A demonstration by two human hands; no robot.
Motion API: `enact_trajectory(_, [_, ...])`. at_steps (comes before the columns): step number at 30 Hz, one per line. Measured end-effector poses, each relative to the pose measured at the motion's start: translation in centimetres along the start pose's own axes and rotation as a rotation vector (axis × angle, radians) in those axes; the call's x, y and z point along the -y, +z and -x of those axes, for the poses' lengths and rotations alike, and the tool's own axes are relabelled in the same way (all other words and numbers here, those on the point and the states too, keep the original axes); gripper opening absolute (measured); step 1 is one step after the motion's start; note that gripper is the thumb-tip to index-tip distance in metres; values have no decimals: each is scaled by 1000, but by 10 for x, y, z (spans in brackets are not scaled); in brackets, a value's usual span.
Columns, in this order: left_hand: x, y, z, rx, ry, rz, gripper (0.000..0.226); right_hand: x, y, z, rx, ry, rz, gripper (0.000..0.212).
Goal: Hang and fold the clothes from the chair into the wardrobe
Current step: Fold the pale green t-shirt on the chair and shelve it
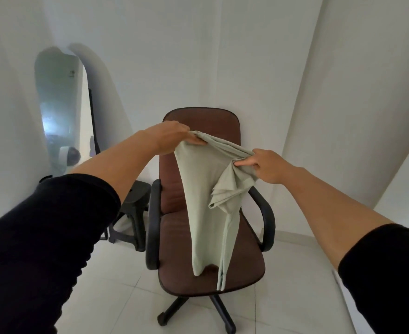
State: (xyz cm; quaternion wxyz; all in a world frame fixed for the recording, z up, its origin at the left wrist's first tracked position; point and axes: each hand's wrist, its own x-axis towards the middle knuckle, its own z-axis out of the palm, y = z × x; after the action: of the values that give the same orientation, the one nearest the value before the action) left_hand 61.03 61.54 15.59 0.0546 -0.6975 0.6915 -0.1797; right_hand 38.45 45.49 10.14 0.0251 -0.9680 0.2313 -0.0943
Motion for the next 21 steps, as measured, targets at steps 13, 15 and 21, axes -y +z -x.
enact_trajectory(13, [-24, 38, -28, -71, 58, 44, 66, -33, 24, 22, 129, 77, -123, 54])
enact_trajectory(15, [-18, 58, -44, -41, 54, 50, 64, -41, 40, 5, 155, 94, -135, 54])
enact_trajectory(21, [13, 143, -106, 94, 67, 67, 59, -79, 102, -73, 241, 158, -95, 54])
